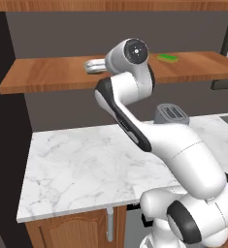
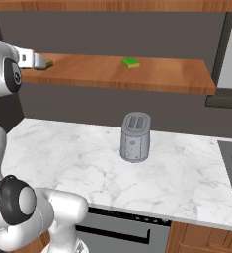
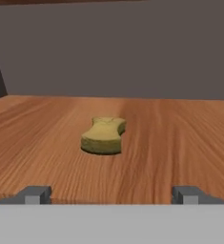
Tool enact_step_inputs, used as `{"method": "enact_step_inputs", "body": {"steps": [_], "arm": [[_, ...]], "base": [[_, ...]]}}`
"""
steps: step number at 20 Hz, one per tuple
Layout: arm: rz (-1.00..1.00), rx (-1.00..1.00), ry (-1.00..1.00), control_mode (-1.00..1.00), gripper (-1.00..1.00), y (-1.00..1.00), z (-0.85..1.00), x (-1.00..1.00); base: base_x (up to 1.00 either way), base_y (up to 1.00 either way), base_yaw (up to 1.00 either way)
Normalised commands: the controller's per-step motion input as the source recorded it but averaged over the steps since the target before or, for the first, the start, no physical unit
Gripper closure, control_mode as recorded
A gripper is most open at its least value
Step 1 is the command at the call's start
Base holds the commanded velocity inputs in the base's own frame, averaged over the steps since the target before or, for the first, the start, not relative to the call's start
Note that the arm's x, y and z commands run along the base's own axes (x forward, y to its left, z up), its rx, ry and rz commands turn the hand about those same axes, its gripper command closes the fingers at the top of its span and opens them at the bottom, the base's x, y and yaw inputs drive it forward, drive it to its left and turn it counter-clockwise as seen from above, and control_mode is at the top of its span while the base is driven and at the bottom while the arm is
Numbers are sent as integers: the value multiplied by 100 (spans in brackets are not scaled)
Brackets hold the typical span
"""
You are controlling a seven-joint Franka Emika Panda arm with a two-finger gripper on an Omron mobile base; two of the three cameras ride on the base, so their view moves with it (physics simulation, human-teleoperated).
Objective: Locate and retrieve the sponge and sponge from the cabinet. Place them next to the sink.
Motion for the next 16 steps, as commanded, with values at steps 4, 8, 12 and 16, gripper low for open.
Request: {"method": "enact_step_inputs", "body": {"steps": [4,8,12,16], "arm": [[-1,-3,4,-100,-100,4,-6,35],[0,-1,5,-100,-100,0,-4,42],[0,0,1,-100,-100,0,-1,35],[0,0,0,-100,-100,9,-2,18]], "base": [[0,0,0],[0,0,0],[0,0,0],[0,0,0]]}}
